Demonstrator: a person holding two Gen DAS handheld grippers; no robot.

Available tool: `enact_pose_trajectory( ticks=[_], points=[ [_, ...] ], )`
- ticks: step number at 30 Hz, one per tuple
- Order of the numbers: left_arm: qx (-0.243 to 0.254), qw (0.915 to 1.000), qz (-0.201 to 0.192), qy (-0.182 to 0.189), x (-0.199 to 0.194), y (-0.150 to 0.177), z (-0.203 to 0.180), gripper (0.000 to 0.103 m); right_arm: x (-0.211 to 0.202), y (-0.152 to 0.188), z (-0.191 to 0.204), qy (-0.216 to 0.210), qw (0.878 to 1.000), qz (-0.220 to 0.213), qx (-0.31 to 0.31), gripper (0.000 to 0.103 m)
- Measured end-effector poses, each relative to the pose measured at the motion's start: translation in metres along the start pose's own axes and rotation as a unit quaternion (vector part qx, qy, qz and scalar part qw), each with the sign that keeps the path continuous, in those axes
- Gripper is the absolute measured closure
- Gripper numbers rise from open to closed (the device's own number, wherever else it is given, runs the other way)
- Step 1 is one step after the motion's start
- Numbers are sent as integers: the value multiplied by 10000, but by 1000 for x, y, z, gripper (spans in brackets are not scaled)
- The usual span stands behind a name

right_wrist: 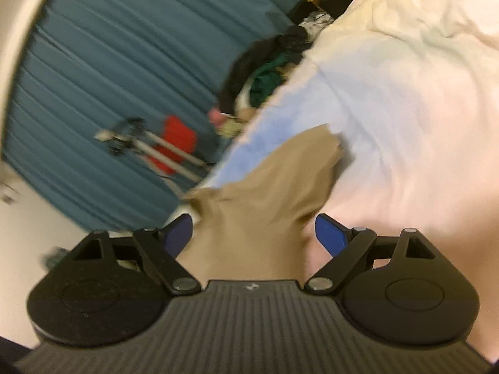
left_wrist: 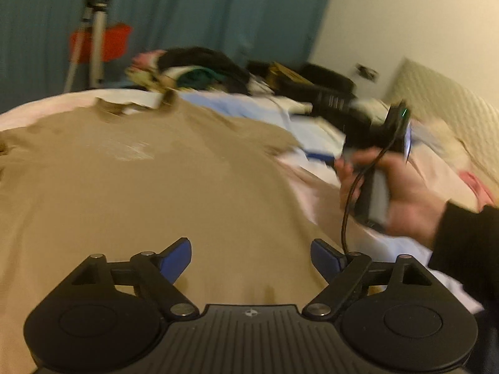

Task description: Fold clothes

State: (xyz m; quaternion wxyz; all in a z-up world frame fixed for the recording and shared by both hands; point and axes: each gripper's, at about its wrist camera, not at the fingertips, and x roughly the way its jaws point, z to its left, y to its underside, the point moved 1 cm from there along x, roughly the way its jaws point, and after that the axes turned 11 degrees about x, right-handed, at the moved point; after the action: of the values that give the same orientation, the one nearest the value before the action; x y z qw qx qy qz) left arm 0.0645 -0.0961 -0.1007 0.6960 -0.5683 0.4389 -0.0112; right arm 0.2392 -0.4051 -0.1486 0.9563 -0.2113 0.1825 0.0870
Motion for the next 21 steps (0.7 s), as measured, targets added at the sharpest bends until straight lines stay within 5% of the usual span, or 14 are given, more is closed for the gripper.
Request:
enact_pose_trajectory(
  ticks=[4, 10, 14, 15, 17, 21],
  points=[
    [-263, 9988, -134, -401, 9, -3, 41, 16, 67, -4, -24, 128, 9999, -31, 1, 15],
    [-835, 9952, -298, -424, 29, -6, 96, 16, 118, -18, -12, -636, 9971, -253, -328, 18],
    [-985, 9938, -313, -398, 48, -8, 116, 15, 149, -36, 5, 94, 9975, -198, -674, 65],
    [-1001, 9937, -317, -400, 52, -9, 118, 15, 153, -40, 8, 346, 9961, -192, -795, 91],
    [-1055, 9927, -360, -470, 57, -10, 125, 15, 155, -45, 15, 704, 9924, -209, -989, 96],
    [-1249, 9895, -464, -567, 47, -11, 135, 15, 131, -46, 49, 775, 9846, -676, -1415, 97]
  ],
)
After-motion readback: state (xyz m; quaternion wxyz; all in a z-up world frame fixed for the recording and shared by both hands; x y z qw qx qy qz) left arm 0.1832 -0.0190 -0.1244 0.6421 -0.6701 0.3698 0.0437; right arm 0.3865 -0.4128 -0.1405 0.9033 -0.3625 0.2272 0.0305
